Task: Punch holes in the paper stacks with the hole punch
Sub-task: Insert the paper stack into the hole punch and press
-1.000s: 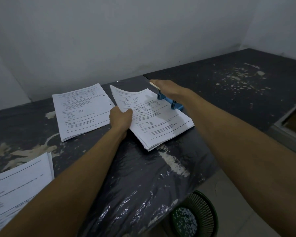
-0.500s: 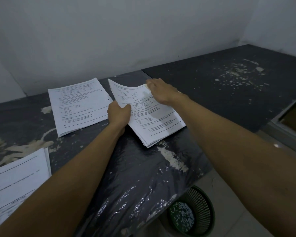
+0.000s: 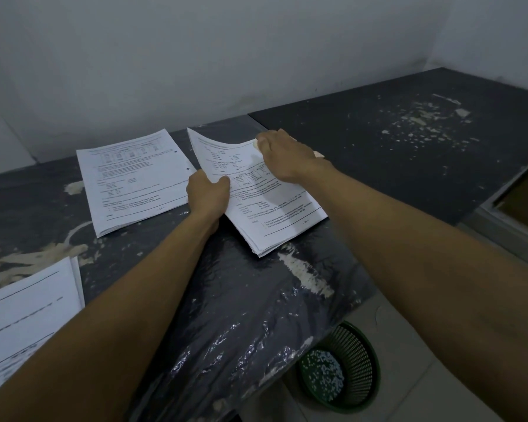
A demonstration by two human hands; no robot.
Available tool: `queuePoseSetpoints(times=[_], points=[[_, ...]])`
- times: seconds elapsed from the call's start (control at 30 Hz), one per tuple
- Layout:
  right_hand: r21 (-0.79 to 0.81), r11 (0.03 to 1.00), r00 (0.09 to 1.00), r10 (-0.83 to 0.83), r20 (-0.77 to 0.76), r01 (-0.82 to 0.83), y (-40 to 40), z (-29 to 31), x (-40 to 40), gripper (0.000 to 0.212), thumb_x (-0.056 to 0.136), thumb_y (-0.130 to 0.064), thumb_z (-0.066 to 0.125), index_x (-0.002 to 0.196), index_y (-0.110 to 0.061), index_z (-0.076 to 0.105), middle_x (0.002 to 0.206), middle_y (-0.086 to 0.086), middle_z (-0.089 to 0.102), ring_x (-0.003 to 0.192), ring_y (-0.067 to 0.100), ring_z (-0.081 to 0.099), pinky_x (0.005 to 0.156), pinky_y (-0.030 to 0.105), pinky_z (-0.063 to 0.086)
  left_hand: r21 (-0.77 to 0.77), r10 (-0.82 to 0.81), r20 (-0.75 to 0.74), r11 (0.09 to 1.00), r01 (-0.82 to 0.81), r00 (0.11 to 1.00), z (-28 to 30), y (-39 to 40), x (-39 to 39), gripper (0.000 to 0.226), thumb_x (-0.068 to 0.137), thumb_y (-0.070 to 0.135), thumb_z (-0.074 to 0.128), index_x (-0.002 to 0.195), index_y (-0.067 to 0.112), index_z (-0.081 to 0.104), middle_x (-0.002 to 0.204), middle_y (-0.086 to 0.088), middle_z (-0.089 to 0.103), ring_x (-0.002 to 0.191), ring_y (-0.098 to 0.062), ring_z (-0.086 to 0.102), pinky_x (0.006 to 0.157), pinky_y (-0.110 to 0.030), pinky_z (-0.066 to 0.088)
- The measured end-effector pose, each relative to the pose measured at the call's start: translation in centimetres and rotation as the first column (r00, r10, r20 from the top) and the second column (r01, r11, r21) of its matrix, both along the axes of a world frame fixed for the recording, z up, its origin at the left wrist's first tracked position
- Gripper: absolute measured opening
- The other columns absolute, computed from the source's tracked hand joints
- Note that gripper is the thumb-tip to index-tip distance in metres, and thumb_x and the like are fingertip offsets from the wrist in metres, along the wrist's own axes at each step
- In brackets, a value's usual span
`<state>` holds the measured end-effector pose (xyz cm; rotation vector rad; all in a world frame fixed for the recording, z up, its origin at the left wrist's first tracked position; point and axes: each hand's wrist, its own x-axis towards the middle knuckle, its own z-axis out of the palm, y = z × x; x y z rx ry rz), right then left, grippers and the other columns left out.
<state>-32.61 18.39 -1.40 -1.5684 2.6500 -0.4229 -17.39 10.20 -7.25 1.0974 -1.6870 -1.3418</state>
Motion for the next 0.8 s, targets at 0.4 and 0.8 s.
queuePoseSetpoints(times=[0.4,0.8], points=[[0.154,0.986,0.978,-0.027,-0.208,0.06,-0.4,-2.5,0.9,0.054,0.106,-0.037,0.013,0.155,-0.018,0.021,0.167,0.007,0.003,0.152,0.028,-0.009,0.121,0.055,0.003,-0.038,0.01,0.002,0.999,-0.01,1.0,0.1,0.4,0.3,0.029,0.094,0.017,0.058,0.122,0.014,0.065,0.12,0.0,0.069,0.098,-0.02,0.066,0.083,-0.037,0.058],[-0.173,0.97,0.869,-0.062,0.492,0.168,0.3,3.0,-0.9,0.047,0.093,-0.062,0.046,0.114,-0.02,0.047,0.109,-0.001,0.058,0.093,0.017,0.057,0.062,0.03,0.038,-0.07,-0.012,-0.017,0.997,0.011,1.0,-0.3,0.6,0.6,0.028,0.097,0.018,0.056,0.124,0.015,0.064,0.116,0.002,0.067,0.097,-0.018,0.063,0.082,-0.033,0.053]])
